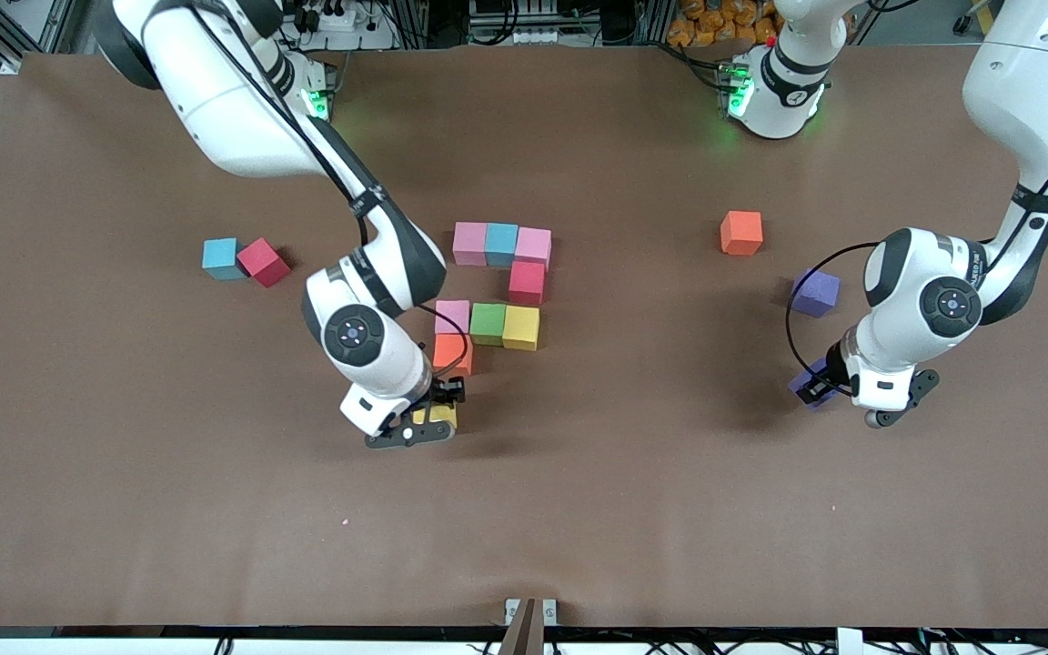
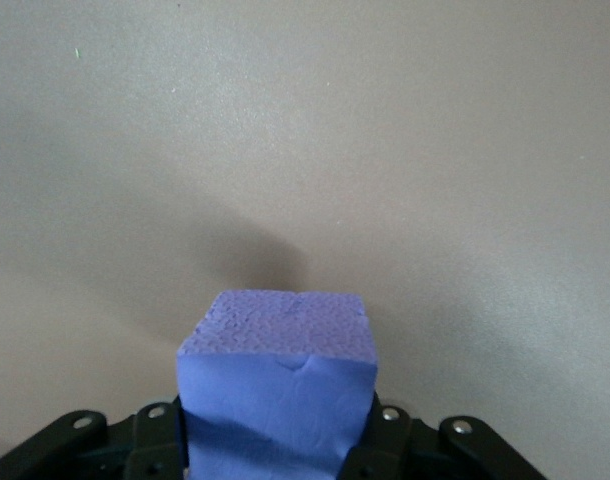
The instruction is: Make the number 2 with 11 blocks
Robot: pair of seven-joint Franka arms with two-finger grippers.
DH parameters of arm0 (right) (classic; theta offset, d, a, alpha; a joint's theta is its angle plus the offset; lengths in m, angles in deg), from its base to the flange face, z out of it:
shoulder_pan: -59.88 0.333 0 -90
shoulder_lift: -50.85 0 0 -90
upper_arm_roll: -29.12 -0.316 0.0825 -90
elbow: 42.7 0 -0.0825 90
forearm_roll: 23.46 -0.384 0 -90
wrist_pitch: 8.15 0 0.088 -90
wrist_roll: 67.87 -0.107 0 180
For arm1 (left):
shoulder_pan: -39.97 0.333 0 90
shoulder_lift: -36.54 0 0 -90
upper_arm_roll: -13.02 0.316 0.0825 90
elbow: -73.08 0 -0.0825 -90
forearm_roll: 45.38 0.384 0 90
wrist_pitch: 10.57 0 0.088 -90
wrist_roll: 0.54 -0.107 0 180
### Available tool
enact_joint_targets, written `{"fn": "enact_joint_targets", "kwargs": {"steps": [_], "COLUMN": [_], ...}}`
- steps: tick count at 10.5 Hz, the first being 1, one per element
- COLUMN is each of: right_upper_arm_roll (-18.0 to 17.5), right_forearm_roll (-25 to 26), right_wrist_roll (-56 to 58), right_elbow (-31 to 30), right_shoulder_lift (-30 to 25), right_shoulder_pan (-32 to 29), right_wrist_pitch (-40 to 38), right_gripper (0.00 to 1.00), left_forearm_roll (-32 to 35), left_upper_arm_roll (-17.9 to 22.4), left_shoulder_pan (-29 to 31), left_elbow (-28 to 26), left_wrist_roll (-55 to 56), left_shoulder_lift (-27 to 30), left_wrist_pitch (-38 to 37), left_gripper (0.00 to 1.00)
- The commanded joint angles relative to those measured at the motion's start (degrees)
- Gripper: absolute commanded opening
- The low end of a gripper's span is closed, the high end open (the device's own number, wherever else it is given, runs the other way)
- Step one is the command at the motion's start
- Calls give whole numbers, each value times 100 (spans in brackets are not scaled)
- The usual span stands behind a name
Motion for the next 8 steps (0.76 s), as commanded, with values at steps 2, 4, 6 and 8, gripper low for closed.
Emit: {"fn": "enact_joint_targets", "kwargs": {"steps": [2, 4, 6, 8], "right_upper_arm_roll": [63, 63, 63, 63], "right_forearm_roll": [81, 72, 46, 2], "right_wrist_roll": [-157, -515, -772, -825], "right_elbow": [-25, -140, -192, -193], "right_shoulder_lift": [82, 81, 81, 90], "right_shoulder_pan": [141, 202, 202, 202], "right_wrist_pitch": [-149, -123, -141, -132], "right_gripper": [24, 24, 24, 25], "left_forearm_roll": [96, 96, 96, 70], "left_upper_arm_roll": [-2, 6, 6, 190], "left_shoulder_pan": [-129, -435, -787, -1173], "left_elbow": [303, 845, 1505, 1744], "left_wrist_roll": [381, 670, 1092, 1540], "left_shoulder_lift": [-122, -393, -789, -896], "left_wrist_pitch": [-156, -602, -1095, -1123], "left_gripper": [42, 42, 42, 42]}}
